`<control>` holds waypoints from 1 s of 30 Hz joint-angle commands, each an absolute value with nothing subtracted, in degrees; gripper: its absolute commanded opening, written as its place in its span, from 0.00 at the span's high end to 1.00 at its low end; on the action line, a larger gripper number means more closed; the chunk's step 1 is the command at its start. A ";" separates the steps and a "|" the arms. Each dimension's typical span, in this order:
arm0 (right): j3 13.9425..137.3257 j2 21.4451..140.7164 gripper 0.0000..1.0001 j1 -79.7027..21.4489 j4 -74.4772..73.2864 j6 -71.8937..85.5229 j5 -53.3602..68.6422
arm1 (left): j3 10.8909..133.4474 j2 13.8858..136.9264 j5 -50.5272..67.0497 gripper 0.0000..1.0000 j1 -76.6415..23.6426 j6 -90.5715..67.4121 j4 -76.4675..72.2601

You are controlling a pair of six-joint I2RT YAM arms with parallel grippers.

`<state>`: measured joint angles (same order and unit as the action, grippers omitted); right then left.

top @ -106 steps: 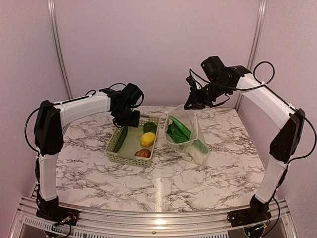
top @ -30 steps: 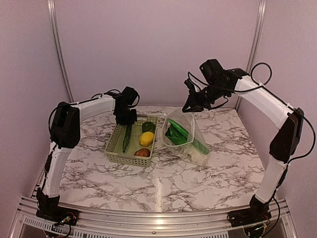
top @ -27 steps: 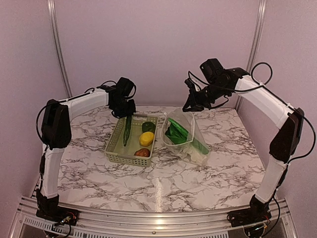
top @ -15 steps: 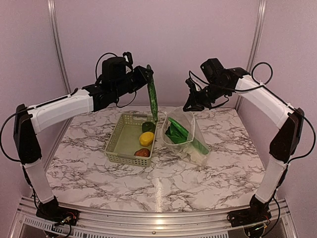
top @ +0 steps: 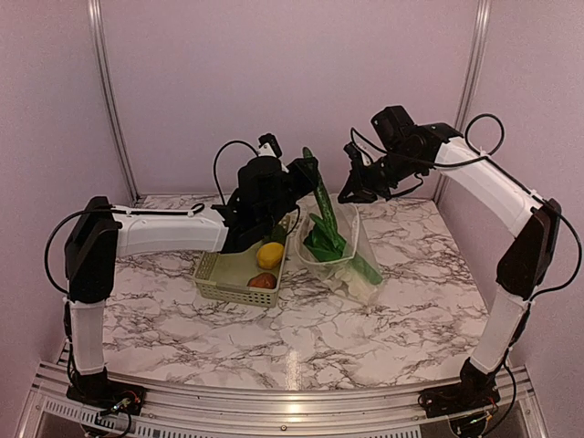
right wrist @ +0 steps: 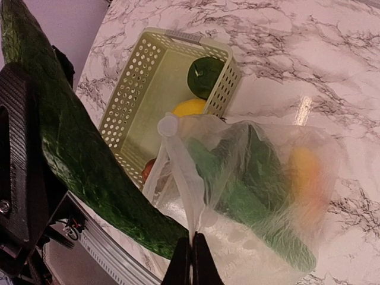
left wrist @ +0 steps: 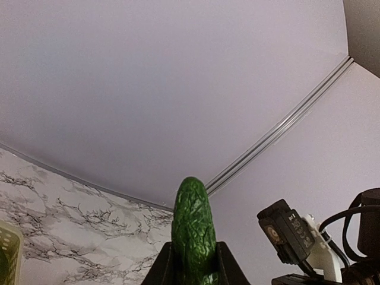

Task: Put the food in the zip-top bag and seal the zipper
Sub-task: Place the fake vegetable in the zipper food storage bag.

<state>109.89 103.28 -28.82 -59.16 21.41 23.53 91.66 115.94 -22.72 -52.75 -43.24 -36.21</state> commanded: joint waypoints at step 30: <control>107.86 101.25 1.00 -26.72 -55.80 21.38 26.19 | 94.21 107.44 -5.15 0.01 -47.37 -39.87 -4.49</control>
